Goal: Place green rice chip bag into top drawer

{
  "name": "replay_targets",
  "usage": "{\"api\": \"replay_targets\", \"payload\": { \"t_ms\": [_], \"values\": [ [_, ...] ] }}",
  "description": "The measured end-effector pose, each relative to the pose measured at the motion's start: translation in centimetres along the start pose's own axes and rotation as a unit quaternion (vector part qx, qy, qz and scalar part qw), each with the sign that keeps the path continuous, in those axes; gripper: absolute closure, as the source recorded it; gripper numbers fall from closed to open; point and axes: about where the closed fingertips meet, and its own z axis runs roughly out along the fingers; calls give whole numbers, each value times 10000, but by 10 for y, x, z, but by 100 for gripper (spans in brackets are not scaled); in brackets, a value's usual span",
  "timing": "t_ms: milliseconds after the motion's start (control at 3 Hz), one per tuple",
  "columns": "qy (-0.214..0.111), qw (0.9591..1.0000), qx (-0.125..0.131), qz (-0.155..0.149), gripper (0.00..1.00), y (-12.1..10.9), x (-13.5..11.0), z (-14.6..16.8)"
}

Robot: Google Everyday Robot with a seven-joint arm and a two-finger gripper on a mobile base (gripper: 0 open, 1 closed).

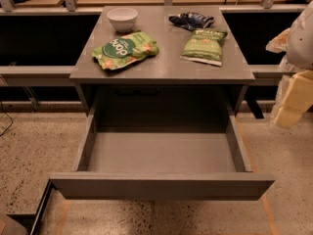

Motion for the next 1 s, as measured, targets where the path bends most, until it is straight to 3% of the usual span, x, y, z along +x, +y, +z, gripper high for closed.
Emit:
{"api": "replay_targets", "payload": {
  "t_ms": [333,667,1000],
  "values": [
    [0,10000,1,0,0,0,0,0],
    [-300,9991,-94,-281,0,-8,-25,12],
    [-715,9947,-260,-688,0,-20,-68,28]
  ]
}}
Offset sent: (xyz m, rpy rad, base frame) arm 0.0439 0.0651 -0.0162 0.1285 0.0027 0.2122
